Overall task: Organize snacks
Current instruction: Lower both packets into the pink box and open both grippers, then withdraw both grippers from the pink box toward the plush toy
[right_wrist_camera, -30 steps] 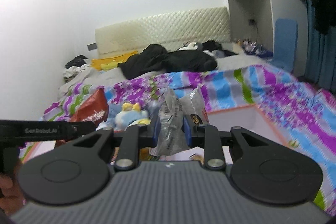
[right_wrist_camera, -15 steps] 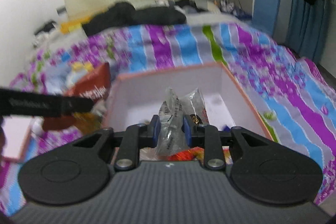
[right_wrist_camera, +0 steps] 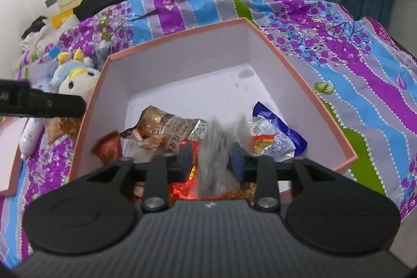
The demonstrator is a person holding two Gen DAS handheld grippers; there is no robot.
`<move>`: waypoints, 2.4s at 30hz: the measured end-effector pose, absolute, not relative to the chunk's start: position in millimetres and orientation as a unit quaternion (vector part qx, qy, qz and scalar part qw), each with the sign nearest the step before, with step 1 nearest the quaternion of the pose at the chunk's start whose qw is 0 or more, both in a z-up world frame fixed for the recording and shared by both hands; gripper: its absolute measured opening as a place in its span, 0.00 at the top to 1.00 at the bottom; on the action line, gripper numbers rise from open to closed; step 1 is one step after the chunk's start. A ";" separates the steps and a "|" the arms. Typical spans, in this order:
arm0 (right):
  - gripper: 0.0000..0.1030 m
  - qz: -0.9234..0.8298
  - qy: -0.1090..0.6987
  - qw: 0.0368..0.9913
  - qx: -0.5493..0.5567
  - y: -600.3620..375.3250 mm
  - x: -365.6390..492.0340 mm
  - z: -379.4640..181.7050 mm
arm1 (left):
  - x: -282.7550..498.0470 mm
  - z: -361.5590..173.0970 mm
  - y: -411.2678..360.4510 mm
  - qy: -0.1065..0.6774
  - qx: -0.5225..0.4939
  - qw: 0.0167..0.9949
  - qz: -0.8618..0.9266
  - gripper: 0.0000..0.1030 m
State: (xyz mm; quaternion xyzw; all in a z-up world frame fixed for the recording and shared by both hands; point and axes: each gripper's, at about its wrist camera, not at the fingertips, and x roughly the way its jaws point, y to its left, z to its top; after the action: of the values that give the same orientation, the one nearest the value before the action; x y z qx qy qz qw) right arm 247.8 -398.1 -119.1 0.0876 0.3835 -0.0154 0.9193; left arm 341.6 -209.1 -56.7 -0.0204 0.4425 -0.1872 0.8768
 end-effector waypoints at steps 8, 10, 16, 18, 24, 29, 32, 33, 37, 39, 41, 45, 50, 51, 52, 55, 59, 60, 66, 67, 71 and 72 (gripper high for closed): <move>0.43 -0.012 0.331 0.939 0.094 -394.5 236.2 -83.5 | 318.3 -20.5 -197.1 0.392 -0.020 0.898 -0.198 0.23; 0.43 -0.012 0.317 0.944 0.096 -391.0 231.6 -73.1 | 310.8 -11.5 -192.4 0.377 -0.019 0.906 -0.191 0.23; 0.43 0.000 0.268 0.958 0.099 -376.6 210.9 -50.0 | 283.8 11.7 -172.4 0.333 -0.017 0.926 -0.176 0.23; 0.43 0.003 0.253 0.963 0.089 -370.0 202.5 -43.8 | 273.0 17.1 -164.5 0.320 -0.019 0.932 -0.171 0.23; 0.43 0.018 0.220 0.972 0.081 -349.8 177.1 -31.5 | 242.1 17.6 -137.5 0.304 -0.037 0.938 -0.164 0.23; 0.43 0.040 0.203 0.975 0.081 -327.9 151.7 -37.8 | 214.8 8.7 -99.1 0.306 -0.056 0.938 -0.152 0.23; 0.43 0.055 0.202 0.975 0.077 -311.9 136.5 -46.9 | 197.4 1.8 -78.6 0.306 -0.058 0.940 -0.139 0.23; 0.43 0.059 0.204 0.974 0.076 -307.8 133.4 -49.4 | 191.3 -0.6 -73.4 0.305 -0.057 0.941 -0.136 0.23; 0.43 0.080 0.204 0.973 0.078 -291.2 119.6 -58.1 | 167.6 -10.2 -50.7 0.298 -0.061 0.946 -0.113 0.23; 0.43 0.083 0.207 0.972 0.076 -282.4 115.0 -62.3 | 156.5 -15.3 -40.5 0.295 -0.061 0.948 -0.104 0.23; 0.43 0.080 0.206 0.972 0.074 -273.1 109.3 -66.9 | 142.1 -19.1 -33.7 0.285 -0.040 0.953 -0.090 0.23; 0.43 0.083 0.217 0.970 0.076 -255.4 99.9 -80.6 | 121.8 -31.8 -20.9 0.284 -0.043 0.955 -0.079 0.23; 0.43 0.098 0.232 0.966 0.067 -235.1 88.9 -100.3 | 103.2 -55.1 -4.1 0.295 -0.059 0.951 -0.073 0.23; 0.43 0.102 0.237 0.964 0.066 -232.1 87.5 -104.5 | 101.4 -60.3 -1.0 0.298 -0.062 0.950 -0.072 0.23; 0.43 0.106 0.242 0.962 0.064 -229.0 84.8 -108.2 | 99.4 -65.3 2.8 0.301 -0.064 0.949 -0.071 0.23; 0.43 0.116 0.256 0.958 0.054 -219.7 82.7 -115.1 | 95.8 -79.7 11.5 0.315 -0.071 0.944 -0.065 0.23; 0.43 0.127 0.259 0.957 0.039 -208.5 82.2 -115.7 | 91.9 -92.0 21.6 0.323 -0.078 0.941 -0.057 0.23; 0.43 0.130 0.258 0.957 0.036 -206.1 81.9 -115.1 | 91.6 -94.2 24.2 0.326 -0.082 0.940 -0.058 0.23; 0.43 0.141 0.252 0.957 0.022 -187.8 85.5 -112.5 | 91.8 -100.0 35.8 0.328 -0.095 0.938 -0.058 0.23; 0.43 0.142 0.252 0.957 0.021 -185.8 87.9 -112.8 | 92.9 -99.6 36.9 0.328 -0.095 0.938 -0.058 0.22; 0.43 0.146 0.254 0.956 0.012 -176.5 99.6 -118.8 | 101.3 -104.8 38.3 0.331 -0.089 0.937 -0.062 0.21; 0.43 0.145 0.255 0.956 0.011 -174.8 103.6 -121.5 | 105.0 -108.0 38.0 0.335 -0.086 0.936 -0.063 0.20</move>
State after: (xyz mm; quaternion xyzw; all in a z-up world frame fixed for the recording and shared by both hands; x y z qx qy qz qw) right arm 103.6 -174.8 -121.5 0.0110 0.2552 0.1447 0.9559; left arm 105.0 38.0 -108.0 -0.0859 0.3346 -0.0632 0.9363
